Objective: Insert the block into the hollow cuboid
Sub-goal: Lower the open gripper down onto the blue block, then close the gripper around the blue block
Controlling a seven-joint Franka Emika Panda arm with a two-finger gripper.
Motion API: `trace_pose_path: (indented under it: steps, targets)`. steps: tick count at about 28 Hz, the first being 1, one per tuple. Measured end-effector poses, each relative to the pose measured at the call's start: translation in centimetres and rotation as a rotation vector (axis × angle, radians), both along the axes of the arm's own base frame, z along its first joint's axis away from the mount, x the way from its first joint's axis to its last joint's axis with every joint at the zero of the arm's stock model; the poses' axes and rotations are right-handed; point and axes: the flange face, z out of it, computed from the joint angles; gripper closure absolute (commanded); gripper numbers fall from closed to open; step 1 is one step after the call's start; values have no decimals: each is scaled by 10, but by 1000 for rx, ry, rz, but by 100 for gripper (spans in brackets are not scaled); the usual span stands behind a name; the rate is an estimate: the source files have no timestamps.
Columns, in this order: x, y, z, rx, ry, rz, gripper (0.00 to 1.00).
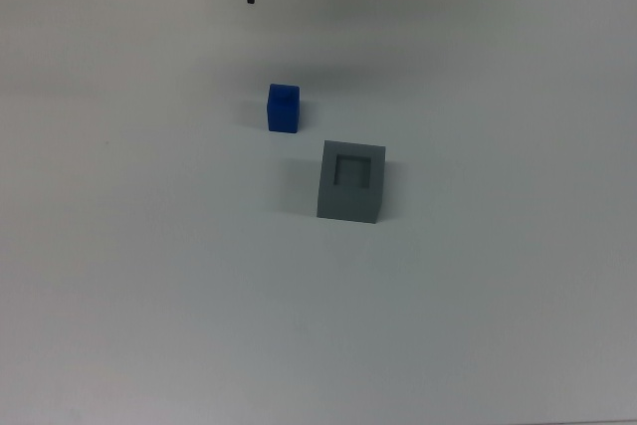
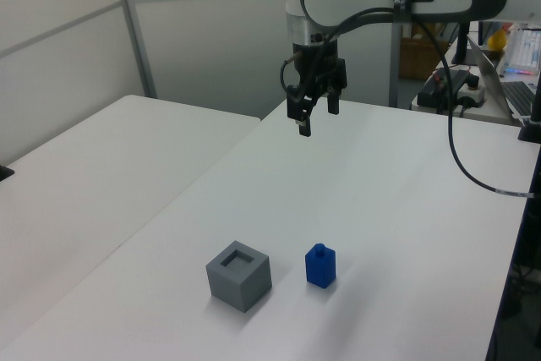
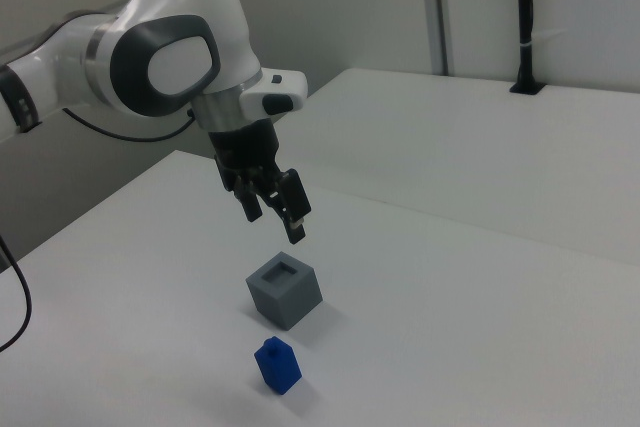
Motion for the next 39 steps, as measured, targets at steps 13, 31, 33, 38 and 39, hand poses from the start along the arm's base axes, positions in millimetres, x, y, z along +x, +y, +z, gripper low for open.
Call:
trace_pose_path:
  steps: [13,31,33,38,39]
  targets:
    - [-1,7,-25,66,53,144,0]
    - [-17,46,-181,91,138,185,0]
    - [-19,45,-191,90,144,164,0]
    - [-17,45,-210,82,158,108,0]
    - [-16,45,-215,78,163,96,0]
